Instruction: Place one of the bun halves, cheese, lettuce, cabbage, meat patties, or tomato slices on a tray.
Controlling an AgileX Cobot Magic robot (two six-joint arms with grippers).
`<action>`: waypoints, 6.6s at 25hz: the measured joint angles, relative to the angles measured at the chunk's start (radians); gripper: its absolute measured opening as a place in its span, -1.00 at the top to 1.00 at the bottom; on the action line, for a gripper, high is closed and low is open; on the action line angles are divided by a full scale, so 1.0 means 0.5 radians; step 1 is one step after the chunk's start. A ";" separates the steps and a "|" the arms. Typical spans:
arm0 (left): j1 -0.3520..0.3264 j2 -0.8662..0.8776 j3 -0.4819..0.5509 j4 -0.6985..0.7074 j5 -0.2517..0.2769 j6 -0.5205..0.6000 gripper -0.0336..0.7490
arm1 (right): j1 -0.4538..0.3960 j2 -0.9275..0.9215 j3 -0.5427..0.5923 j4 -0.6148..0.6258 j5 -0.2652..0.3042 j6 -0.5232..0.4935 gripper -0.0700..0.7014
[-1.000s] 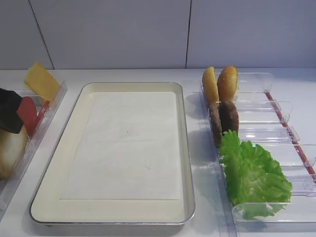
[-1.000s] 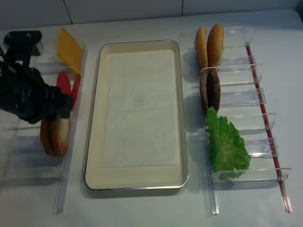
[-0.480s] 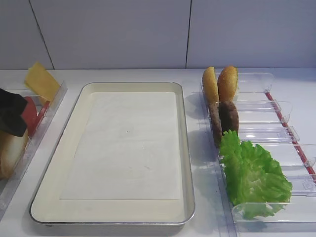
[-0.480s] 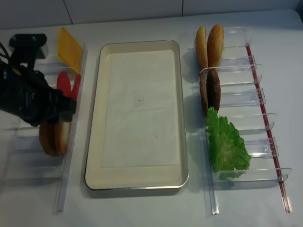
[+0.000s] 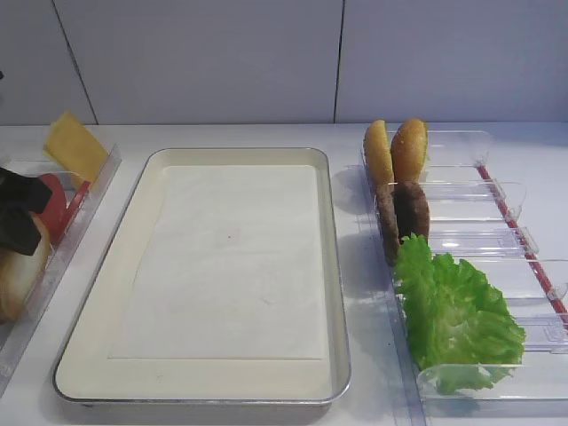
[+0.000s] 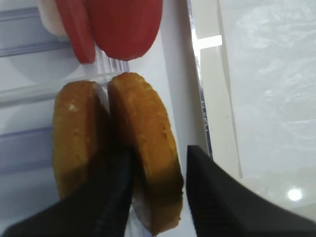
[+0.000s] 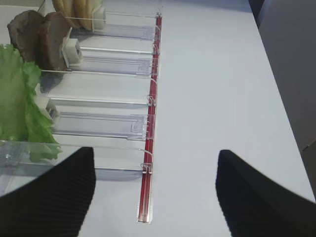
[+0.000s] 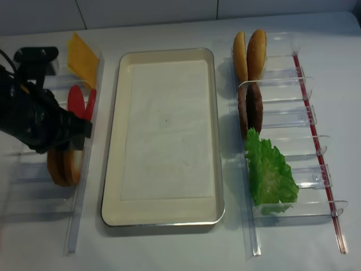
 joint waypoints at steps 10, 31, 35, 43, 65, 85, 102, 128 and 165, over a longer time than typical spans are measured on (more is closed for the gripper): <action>0.000 0.000 0.000 0.021 -0.004 0.000 0.44 | 0.000 0.000 0.000 0.000 0.000 0.000 -0.53; 0.000 0.017 -0.327 0.033 0.296 0.000 0.53 | 0.000 0.000 0.000 0.000 0.000 0.000 -0.53; 0.000 0.017 -0.438 0.015 0.367 0.000 0.53 | 0.000 0.000 0.000 0.000 0.000 0.000 -0.53; 0.000 0.017 -0.448 -0.478 0.342 0.163 0.53 | 0.000 0.000 0.000 0.000 0.000 0.019 -0.53; -0.381 0.188 0.120 -1.809 -0.336 0.771 0.54 | 0.000 0.000 0.000 0.000 0.000 0.008 -0.53; -0.381 0.537 0.223 -1.951 -0.311 1.118 0.55 | 0.000 0.000 0.000 0.000 0.000 -0.003 -0.53; -0.381 0.550 0.208 -1.605 -0.353 1.056 -0.31 | 0.000 0.000 0.000 0.000 0.000 -0.003 -0.53; -0.381 0.480 -0.912 0.845 0.552 -0.334 -0.31 | 0.000 0.000 0.000 0.000 0.000 -0.007 -0.53; -0.381 -2.671 0.708 0.608 0.481 -0.508 -0.29 | 0.000 0.000 0.000 0.000 0.000 -0.007 -0.53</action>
